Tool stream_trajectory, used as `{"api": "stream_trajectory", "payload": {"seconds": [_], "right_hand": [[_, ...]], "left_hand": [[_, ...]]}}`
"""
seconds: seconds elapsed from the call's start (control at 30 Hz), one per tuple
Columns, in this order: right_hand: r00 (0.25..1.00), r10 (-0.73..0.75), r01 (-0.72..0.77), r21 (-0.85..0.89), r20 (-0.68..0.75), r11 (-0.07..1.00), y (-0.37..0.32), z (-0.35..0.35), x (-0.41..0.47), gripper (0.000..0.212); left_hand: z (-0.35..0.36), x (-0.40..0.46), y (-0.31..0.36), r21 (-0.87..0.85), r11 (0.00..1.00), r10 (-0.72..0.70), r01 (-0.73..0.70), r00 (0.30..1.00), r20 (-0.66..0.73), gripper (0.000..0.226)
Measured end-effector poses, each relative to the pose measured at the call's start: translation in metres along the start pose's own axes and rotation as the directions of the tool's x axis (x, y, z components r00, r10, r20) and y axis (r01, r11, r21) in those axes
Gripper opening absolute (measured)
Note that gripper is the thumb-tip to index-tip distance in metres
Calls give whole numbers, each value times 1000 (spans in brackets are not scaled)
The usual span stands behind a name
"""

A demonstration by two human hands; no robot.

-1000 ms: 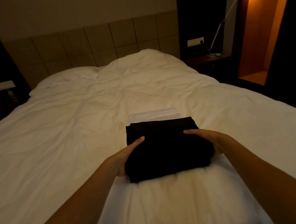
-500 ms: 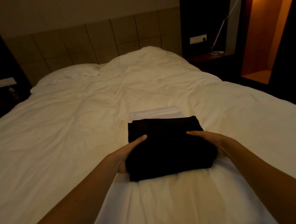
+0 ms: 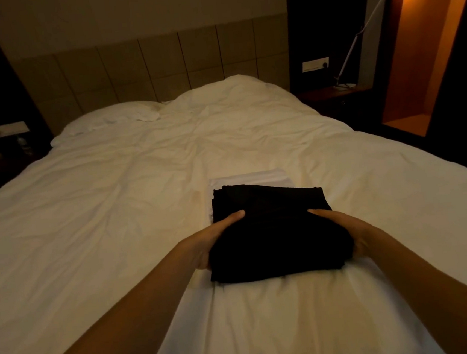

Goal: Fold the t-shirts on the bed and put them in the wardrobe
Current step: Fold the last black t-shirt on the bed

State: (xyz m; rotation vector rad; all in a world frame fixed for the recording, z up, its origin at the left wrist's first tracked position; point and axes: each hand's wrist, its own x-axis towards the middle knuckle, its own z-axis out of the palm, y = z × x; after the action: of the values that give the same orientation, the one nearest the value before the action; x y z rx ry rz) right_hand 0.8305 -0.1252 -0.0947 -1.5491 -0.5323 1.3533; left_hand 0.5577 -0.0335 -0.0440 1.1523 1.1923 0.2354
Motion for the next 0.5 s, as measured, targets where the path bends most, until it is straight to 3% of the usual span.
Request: {"api": "stream_trajectory", "payload": {"seconds": [0.17,0.27,0.4,0.5], "right_hand": [[990,-54,39,-112,-128,993,-11,9,-10,68],[964,-159,87,-312,-212,946,-27,12,-17,76],[955,-194,95,-385,-225,918,-37,17,-20,61],[944,-233,120,-413,-235,903,-39,19,-20,49]], "left_hand": [[6,-7,0,-32,997,68,-68,998,-14,48],[8,-7,7,52,982,189,-183,970,-150,42],[6,-1,14,221,954,255,-204,938,-235,29],[2,2,17,222,950,272,-219,931,-243,26]]}}
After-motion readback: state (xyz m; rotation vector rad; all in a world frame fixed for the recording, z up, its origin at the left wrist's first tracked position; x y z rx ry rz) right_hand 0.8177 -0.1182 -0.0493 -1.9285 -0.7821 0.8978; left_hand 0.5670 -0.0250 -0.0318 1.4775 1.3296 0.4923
